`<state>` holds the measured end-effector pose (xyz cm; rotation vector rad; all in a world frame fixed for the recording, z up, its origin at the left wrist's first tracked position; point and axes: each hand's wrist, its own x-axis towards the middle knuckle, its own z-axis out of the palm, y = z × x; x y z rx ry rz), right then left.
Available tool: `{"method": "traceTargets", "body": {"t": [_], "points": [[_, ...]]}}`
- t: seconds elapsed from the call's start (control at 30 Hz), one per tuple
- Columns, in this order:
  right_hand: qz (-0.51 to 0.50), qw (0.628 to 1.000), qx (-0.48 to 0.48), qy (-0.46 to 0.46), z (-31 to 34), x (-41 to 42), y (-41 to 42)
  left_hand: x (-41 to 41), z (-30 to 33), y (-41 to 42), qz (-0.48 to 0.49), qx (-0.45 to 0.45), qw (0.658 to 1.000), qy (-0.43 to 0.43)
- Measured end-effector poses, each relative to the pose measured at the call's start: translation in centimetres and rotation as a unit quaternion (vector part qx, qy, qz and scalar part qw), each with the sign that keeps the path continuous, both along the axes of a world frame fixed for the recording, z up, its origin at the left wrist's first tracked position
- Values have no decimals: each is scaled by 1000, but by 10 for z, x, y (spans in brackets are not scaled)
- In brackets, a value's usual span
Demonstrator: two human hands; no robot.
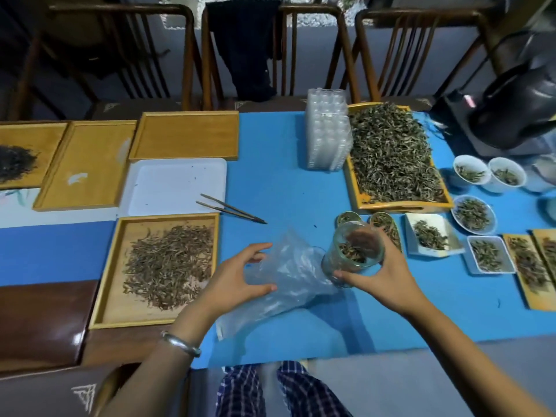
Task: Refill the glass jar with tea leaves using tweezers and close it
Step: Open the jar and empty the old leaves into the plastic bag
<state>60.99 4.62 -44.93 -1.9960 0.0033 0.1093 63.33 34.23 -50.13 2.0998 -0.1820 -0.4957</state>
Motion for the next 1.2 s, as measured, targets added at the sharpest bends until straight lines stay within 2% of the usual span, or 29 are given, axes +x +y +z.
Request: {"method": "traceTargets", "body": {"t": [0.1, 0.2, 0.3, 0.4, 0.5, 0.63, 0.7, 0.83, 1.0, 1.2], "points": [[14, 1000, -3, 17, -10, -5, 2, -7, 2, -12, -52, 60, 997, 15], [7, 1000, -1, 23, -17, -8, 3, -13, 11, -22, -75, 99, 992, -20], [-5, 1000, -1, 24, -19, -11, 1, -23, 21, -40, -14, 103, 992, -72], [-20, 1000, -5, 22, -19, -12, -6, -31, 24, -67, 50, 154, 980, -118], [-33, 999, -2, 16, -19, -13, -12, -30, 21, -93, 62, 224, 969, -89], [-44, 999, -3, 11, -19, -11, -17, -26, 12, -115, 7, 322, 947, -20], [-52, 999, -2, 16, -19, -11, -17, -26, 7, -112, 9, 298, 954, -22], [-47, 999, -8, 20, -18, -10, -14, -25, 16, -86, 72, 149, 984, -61], [-19, 999, -33, 11, 1, -6, -2, -24, 39, -47, 127, 11, 990, -60], [45, 996, -72, -21, 45, 6, 21, -25, 55, -21, 126, -59, 989, -55]]}}
